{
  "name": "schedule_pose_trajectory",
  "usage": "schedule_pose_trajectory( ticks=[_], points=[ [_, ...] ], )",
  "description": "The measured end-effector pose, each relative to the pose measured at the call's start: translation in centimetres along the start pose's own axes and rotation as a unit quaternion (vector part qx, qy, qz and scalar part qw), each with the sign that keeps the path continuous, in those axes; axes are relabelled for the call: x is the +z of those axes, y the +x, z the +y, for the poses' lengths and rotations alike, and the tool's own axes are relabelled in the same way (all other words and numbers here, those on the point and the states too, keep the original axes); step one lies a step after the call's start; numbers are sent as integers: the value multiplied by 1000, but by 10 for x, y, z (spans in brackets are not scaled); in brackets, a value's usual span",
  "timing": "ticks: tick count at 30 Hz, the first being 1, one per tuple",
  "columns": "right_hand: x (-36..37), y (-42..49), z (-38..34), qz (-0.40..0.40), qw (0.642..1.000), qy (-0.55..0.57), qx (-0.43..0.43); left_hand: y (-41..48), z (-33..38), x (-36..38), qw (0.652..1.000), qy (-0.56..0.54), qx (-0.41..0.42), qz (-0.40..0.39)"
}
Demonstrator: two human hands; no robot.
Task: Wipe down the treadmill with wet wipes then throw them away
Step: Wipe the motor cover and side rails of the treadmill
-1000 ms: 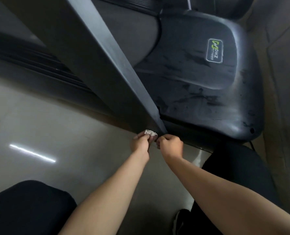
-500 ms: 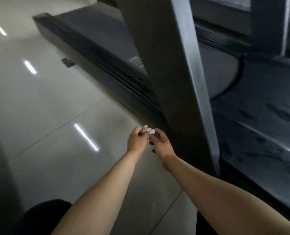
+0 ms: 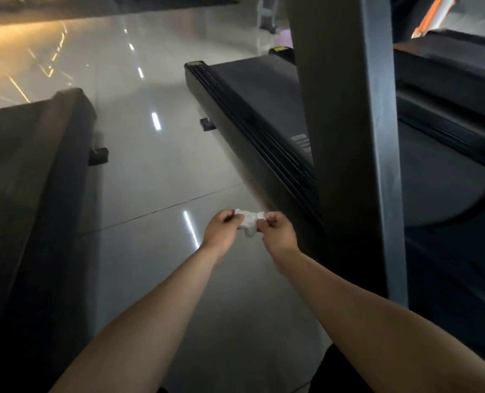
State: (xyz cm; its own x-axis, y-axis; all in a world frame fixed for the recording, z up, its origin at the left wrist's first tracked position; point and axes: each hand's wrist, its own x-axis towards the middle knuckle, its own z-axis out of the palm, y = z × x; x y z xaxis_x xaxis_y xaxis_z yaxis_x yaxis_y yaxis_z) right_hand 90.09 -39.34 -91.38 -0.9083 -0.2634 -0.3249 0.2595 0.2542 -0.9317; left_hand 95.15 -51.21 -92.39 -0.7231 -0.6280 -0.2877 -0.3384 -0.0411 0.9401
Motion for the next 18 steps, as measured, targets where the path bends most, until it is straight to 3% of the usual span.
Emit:
schedule_pose_trajectory(
  ticks=[4, 11, 18],
  points=[
    [12, -4, -15, -6, 1000, 28, 1, -14, 8, -13, 999, -39, -3, 6],
    [15, -6, -36, -27, 998, 33, -51, -27, 26, -27, 999, -3, 32, 2],
    [24, 18, -60, -93, 991, 47, -88, 17, 69, -36, 998, -6, 61, -15]
  ],
)
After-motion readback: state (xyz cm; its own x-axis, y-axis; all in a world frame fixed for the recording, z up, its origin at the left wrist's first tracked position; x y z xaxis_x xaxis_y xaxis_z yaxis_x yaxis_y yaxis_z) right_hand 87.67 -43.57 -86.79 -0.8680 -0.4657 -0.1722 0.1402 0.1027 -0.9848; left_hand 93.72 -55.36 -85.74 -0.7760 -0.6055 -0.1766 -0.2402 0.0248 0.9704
